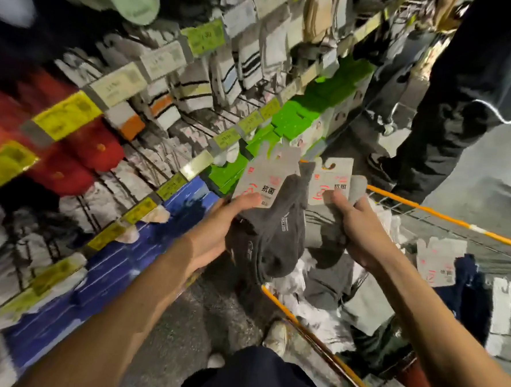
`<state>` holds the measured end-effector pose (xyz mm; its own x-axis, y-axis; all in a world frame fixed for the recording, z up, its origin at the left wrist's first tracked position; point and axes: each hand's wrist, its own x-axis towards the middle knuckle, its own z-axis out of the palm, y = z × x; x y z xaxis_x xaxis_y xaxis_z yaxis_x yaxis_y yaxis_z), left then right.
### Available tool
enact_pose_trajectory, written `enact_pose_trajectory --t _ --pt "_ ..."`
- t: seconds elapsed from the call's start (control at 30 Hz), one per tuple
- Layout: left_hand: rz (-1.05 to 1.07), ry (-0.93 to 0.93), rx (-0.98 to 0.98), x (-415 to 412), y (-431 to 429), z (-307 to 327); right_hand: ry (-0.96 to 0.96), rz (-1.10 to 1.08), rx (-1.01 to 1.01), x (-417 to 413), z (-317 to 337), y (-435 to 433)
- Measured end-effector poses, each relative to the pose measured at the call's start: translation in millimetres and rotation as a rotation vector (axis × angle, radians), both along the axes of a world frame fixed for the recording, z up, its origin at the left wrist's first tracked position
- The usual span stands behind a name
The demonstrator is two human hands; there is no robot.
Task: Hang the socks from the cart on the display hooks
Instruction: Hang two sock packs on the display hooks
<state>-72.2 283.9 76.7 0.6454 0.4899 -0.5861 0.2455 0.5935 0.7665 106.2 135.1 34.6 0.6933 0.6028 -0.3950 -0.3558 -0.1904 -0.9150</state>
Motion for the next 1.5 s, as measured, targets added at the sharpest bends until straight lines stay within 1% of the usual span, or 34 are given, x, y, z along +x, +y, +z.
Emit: enact_pose_trajectory --t 0.07,0.17,0.27,0.33,0.4,0.5,0.63,0.8,0.9,1.03,1.13,1.27,1.37,1.5 --pt "0.027 -0.060 0.003 -24.3 3.6 20.0 0.040 0.077 0.053 -14.2 26.4 23.7" --pt "0.135 -0.116 0.029 -62.1 8.4 46.3 0.057 0.247 0.072 -48.2 70.1 59.6" --pt "0.289 -0.139 0.093 -117.4 7.9 70.0 0.197 0.455 0.179 -107.4 111.7 88.9" --pt "0.375 -0.141 0.147 -162.5 5.9 84.7 0.228 0.582 0.262 -154.4 134.7 102.0" --pt "0.460 -0.133 0.222 -211.9 0.4 96.0 0.209 0.656 0.347 -203.5 153.0 110.3" --pt "0.594 -0.115 0.318 -285.0 -14.2 114.8 0.152 0.702 0.404 -280.4 176.3 115.5" --pt "0.748 -0.171 0.447 -373.0 -39.7 146.4 0.109 0.826 0.469 -377.9 204.9 113.3" --pt "0.868 -0.197 0.560 -473.4 -71.7 184.6 0.049 0.950 0.550 -477.2 242.2 103.3" --pt "0.918 -0.197 0.599 -520.0 -82.9 208.6 0.027 0.959 0.554 -525.1 266.3 97.0" --pt "0.961 -0.218 0.606 -563.5 -90.1 240.7 0.064 0.995 0.525 -576.1 301.6 92.5" --pt "0.993 -0.234 0.649 -586.7 -85.7 264.9 0.052 1.034 0.532 -599.5 327.2 97.2" --pt "1.049 -0.257 0.699 -610.2 -71.1 302.5 -0.017 1.123 0.577 -622.0 352.9 112.1" --pt "1.029 -0.310 0.700 -625.0 -55.2 322.3 0.000 1.126 0.634 -633.4 367.4 132.1" --pt "1.028 -0.261 0.725 -636.8 -29.2 335.3 -0.019 1.163 0.657 -638.5 381.0 164.7"
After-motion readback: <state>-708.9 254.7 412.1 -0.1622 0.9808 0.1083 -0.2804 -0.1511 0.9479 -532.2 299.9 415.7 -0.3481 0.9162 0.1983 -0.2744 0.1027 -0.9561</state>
